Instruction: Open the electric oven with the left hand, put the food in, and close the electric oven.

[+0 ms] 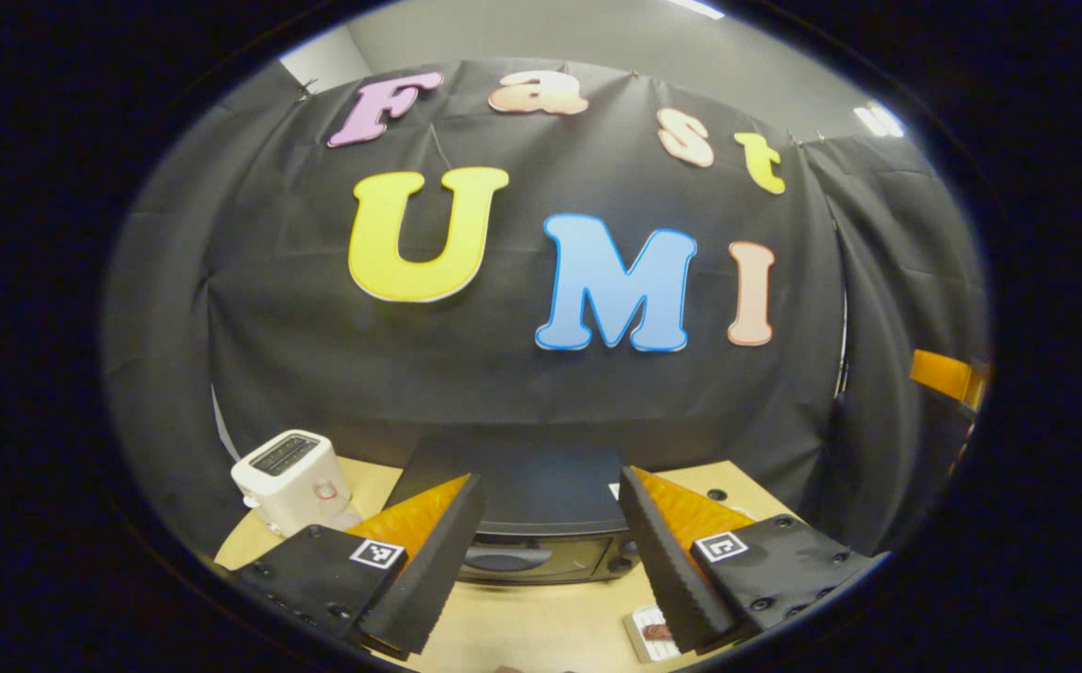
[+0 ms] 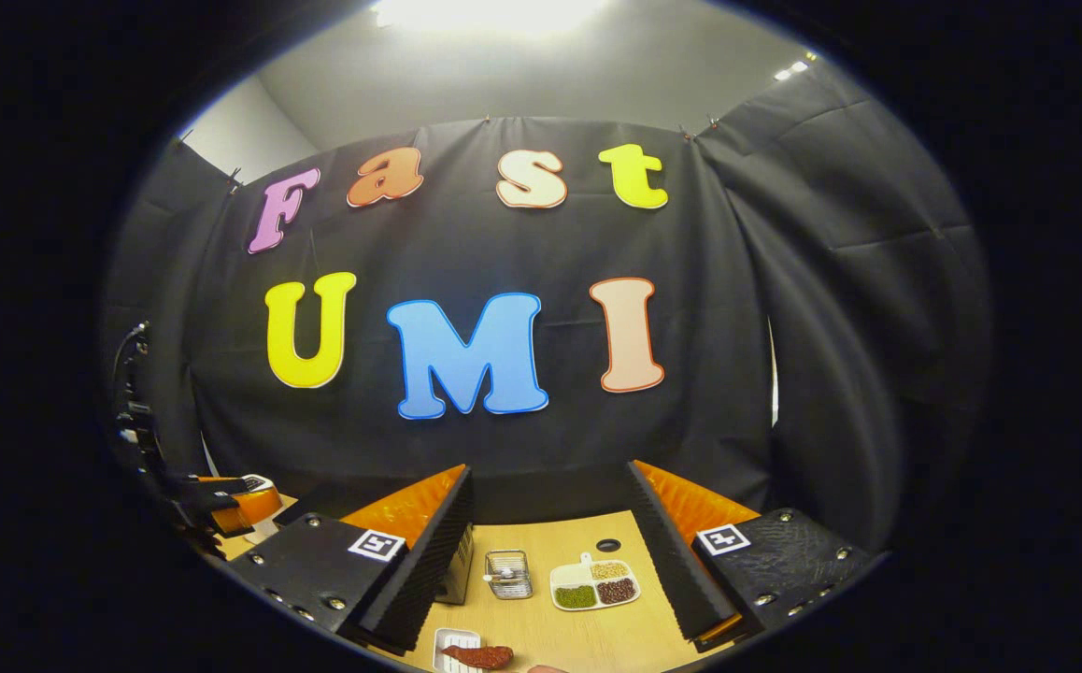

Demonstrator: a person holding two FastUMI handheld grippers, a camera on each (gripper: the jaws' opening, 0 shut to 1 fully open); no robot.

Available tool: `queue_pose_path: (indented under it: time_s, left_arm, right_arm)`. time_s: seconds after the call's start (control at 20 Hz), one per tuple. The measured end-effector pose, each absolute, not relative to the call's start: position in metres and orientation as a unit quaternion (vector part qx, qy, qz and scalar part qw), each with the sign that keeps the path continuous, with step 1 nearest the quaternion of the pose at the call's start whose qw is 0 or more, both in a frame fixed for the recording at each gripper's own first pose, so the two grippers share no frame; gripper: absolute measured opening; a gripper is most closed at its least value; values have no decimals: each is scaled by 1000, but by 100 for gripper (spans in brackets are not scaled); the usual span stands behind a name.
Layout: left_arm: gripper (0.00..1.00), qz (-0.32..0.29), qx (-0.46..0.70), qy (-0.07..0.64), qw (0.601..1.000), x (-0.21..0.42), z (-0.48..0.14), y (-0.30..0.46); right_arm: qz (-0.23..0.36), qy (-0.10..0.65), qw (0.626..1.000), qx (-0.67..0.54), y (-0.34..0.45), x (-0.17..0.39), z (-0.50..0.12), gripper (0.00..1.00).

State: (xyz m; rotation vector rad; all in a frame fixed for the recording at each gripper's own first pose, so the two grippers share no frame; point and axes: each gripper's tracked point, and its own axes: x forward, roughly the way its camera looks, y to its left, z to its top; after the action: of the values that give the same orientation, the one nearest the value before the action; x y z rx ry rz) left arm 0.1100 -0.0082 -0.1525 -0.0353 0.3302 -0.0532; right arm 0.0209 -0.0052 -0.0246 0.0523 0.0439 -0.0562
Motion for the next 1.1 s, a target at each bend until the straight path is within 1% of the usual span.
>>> queue_pose_path:
  time_s: [0.1,0.15,0.45,0.5,0.55,0.6,0.65,0.7,0.75,0.8,0.85,0.9,0.95,1.0,1.05,1.1]
  left_arm:
    - [93,-31,-14,192,981,126,-185,-8]
    - [97,-29,-12,205,978,134,-201,-6]
    - [98,-9,4,269,963,154,-281,9]
    - [100,-11,8,271,962,156,-289,8]
    - [98,-10,14,276,961,159,-295,10]
    - [100,-9,16,276,961,163,-300,12]
    - [100,-6,15,282,959,167,-306,14]
    - [97,-3,15,286,958,168,-312,16]
    - [97,-1,19,290,957,171,-317,18]
    - [98,1,19,294,956,172,-325,21]
    - [100,9,19,299,954,169,-329,25]
    - [100,7,27,287,958,172,-330,25]
    - [98,4,38,288,957,171,-332,24]
    - [98,6,38,275,961,170,-326,24]
    - [100,10,31,279,960,169,-330,22]
    - [100,13,29,274,961,167,-327,23]
  right_arm:
    - [-36,30,999,26,-10,19,-31,98]
    - [-40,35,998,25,-12,18,-34,98]
    - [-60,47,997,19,-23,16,-43,98]
    - [-62,47,997,17,-24,15,-43,98]
    - [-64,47,997,17,-24,14,-42,98]
    - [-65,48,997,15,-25,13,-42,98]
    - [-67,48,996,13,-25,12,-42,98]
    - [-69,49,996,12,-25,11,-43,98]
    - [-72,51,996,13,-27,10,-43,98]
    - [-74,50,996,15,-27,8,-43,98]
    - [-76,49,996,17,-27,7,-41,98]
    - [-78,48,996,18,-28,4,-41,98]
    - [-79,47,996,18,-29,3,-39,98]
    - [-80,47,996,18,-29,2,-39,98]
    - [-80,47,996,18,-28,2,-38,98]
    - [-80,47,996,18,-26,1,-39,98]
